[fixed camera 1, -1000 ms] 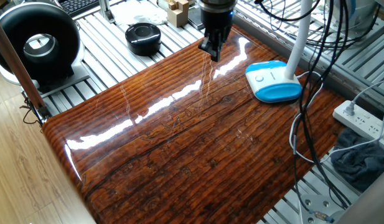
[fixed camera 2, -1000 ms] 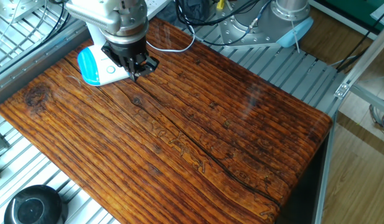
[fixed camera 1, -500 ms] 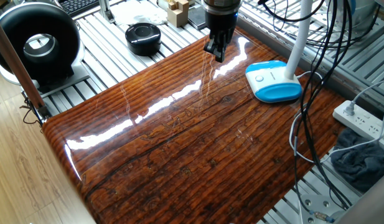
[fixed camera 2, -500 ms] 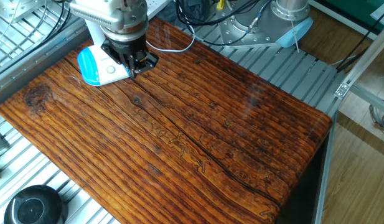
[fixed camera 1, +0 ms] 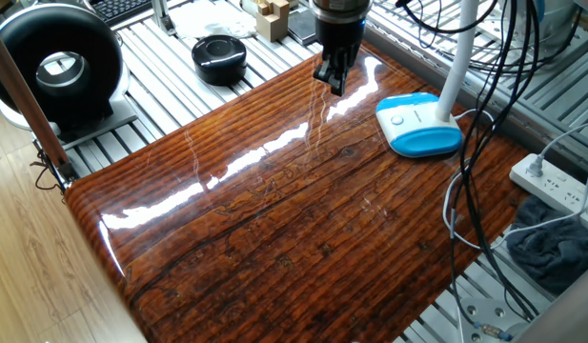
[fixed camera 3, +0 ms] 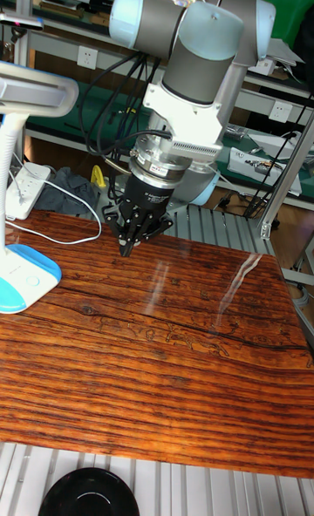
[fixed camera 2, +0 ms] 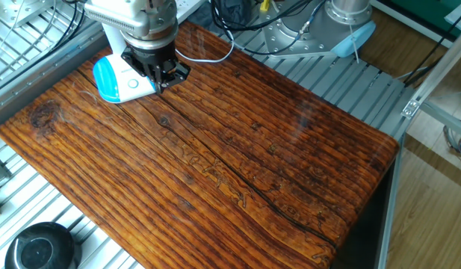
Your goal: Turn on the desk lamp by pressing the button
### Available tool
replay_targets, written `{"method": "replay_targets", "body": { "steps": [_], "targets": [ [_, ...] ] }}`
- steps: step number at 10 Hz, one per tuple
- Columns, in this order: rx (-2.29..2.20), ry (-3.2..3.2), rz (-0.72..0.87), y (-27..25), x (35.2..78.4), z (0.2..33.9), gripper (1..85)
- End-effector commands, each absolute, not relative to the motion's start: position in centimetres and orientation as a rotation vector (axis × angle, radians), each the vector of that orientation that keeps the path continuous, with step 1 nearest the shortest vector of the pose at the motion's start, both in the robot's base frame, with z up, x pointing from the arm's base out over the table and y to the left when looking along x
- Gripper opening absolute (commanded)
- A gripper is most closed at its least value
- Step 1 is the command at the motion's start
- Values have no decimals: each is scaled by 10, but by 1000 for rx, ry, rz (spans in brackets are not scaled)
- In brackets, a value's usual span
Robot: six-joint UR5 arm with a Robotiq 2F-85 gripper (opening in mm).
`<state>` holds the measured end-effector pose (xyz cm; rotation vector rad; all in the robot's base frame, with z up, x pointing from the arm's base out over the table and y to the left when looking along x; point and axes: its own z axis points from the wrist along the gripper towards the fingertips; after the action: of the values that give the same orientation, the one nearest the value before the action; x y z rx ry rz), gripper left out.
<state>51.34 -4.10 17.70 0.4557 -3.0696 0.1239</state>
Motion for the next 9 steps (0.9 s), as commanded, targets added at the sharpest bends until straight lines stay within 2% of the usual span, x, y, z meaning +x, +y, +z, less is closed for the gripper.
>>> {"method": "replay_targets", "body": {
  "steps": [1, 3, 6, 9],
  "targets": [
    [277, -3098, -22, -17, 511, 177, 10],
    [146, -3135, -21, -16, 518, 177, 10],
    [-6, -3229, 82, -33, 542, 178, 10],
    [-38, -3267, 61, -30, 552, 179, 10]
  ]
}}
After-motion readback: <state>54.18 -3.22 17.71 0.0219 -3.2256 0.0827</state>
